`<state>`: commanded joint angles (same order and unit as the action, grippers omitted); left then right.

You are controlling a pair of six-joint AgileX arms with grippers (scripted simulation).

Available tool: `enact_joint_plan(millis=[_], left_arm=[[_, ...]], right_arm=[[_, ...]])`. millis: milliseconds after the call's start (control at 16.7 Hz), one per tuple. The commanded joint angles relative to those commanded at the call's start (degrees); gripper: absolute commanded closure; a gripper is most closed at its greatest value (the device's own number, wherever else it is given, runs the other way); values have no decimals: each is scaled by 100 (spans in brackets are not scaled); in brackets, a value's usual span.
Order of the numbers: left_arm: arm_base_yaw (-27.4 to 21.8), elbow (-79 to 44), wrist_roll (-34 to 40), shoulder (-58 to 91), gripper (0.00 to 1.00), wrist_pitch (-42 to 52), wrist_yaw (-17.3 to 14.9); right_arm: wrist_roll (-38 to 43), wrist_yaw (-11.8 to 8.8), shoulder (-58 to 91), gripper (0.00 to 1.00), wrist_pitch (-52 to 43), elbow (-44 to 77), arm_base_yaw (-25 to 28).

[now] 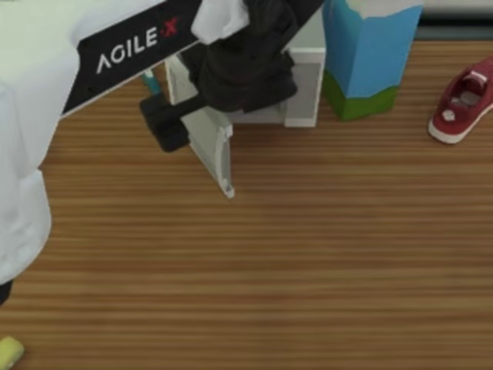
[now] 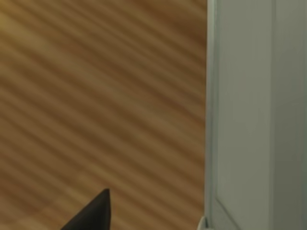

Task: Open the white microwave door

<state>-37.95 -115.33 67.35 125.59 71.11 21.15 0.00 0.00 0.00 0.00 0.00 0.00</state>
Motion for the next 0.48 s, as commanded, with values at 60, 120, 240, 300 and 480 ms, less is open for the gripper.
enact_joint_plan(millis=[60,120,240,300,480], left_arm=[[0,0,0,0,8,0,0],[0,0,0,0,15,0,0],[0,0,0,0,30,0,0],[0,0,0,0,38,0,0],[0,0,0,0,60,0,0]], right_arm=[[0,0,0,0,0,0,0],[0,0,0,0,0,0,0],[0,0,0,0,0,0,0],[0,0,0,0,0,0,0],[0,0,0,0,0,0,0]])
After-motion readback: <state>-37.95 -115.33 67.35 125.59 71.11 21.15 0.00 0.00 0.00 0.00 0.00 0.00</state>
